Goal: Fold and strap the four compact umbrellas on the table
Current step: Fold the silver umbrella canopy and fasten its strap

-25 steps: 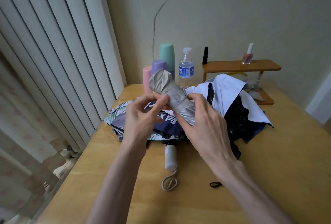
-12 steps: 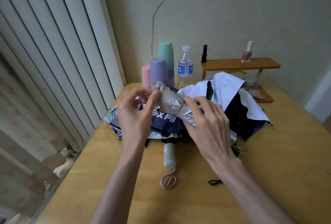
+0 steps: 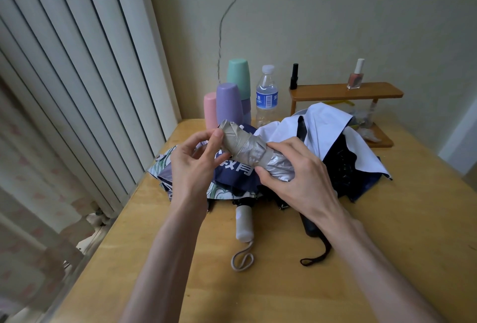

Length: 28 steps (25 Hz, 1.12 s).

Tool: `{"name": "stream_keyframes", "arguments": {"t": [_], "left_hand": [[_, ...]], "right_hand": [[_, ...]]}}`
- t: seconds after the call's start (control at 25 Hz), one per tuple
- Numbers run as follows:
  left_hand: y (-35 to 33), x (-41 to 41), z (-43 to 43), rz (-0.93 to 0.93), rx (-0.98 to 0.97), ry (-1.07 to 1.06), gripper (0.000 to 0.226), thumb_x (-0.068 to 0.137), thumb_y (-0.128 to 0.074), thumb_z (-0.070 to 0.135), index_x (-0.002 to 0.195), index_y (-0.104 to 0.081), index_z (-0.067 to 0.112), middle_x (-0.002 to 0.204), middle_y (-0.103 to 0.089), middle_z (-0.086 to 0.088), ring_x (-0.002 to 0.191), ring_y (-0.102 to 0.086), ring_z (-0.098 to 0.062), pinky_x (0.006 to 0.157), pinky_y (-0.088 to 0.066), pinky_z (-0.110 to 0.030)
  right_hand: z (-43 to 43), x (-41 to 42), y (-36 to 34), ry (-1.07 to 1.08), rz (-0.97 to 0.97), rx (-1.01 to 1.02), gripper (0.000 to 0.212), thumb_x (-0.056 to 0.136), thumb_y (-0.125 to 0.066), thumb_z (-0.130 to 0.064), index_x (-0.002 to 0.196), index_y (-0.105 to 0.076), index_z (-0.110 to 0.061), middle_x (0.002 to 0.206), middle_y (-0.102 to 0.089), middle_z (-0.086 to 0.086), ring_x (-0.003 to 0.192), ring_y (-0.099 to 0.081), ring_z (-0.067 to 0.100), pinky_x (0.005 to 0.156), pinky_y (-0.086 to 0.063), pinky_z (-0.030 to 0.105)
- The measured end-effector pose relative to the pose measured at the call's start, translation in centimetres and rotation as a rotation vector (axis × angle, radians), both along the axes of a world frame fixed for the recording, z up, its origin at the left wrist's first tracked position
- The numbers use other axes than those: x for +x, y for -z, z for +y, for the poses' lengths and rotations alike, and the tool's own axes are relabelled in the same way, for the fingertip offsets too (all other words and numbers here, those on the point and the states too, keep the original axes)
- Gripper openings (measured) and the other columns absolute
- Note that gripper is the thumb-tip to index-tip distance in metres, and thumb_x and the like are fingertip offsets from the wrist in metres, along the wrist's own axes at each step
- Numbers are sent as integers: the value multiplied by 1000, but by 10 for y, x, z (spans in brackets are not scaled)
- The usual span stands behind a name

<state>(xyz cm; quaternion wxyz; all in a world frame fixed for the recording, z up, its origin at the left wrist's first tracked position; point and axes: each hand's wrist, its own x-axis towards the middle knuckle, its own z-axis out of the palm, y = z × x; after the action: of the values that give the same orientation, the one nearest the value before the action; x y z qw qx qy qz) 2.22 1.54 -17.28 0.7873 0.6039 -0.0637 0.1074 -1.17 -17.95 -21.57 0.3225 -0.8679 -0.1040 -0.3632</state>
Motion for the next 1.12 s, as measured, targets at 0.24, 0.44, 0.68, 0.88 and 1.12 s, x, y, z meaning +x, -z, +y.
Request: {"name": "stream_keyframes", "arguments": {"t": [0.24, 0.44, 0.68, 0.88, 1.12], "left_hand": [[3, 2, 6, -121, 126, -6, 21, 104, -67, 14, 110, -72, -5, 99, -79, -7, 92, -78, -20, 79, -65, -30], [7, 4, 1, -155, 218, -166, 8, 101, -62, 3, 108, -63, 7, 106, -67, 3, 92, -73, -19, 82, -65, -39], [10, 2, -1, -39, 154, 144, 51, 93, -72, 37, 138, -62, 17, 121, -77, -8, 111, -76, -25, 85, -65, -37], [15, 9, 11, 10, 14, 286, 48, 101, -65, 28, 146, -59, 13, 128, -75, -13, 119, -72, -34, 96, -62, -41], [23, 1, -12, -5, 125, 301, 56, 85, -90, 24, 129, -65, 1, 121, -76, -17, 117, -72, -36, 99, -60, -52]], "right_hand": [[-5, 1, 2, 17, -109, -25, 44, 88, -78, -42, 123, -73, -15, 108, -63, -4, 89, -66, 13, 75, -60, 35], [-2, 1, 0, 126, -137, -140, 41, 85, -82, -36, 121, -70, -19, 109, -61, -2, 83, -63, 26, 71, -58, 41], [-1, -1, -3, 124, -183, -164, 40, 81, -88, -28, 117, -72, -21, 108, -57, -1, 82, -63, 25, 76, -57, 40], [-2, -3, -6, 91, -181, -91, 39, 80, -91, -30, 114, -75, -22, 110, -56, -2, 92, -66, 14, 71, -59, 31], [4, -2, -7, 30, -127, -65, 45, 82, -88, -40, 121, -74, -24, 115, -58, -3, 92, -66, 12, 69, -57, 25]]}}
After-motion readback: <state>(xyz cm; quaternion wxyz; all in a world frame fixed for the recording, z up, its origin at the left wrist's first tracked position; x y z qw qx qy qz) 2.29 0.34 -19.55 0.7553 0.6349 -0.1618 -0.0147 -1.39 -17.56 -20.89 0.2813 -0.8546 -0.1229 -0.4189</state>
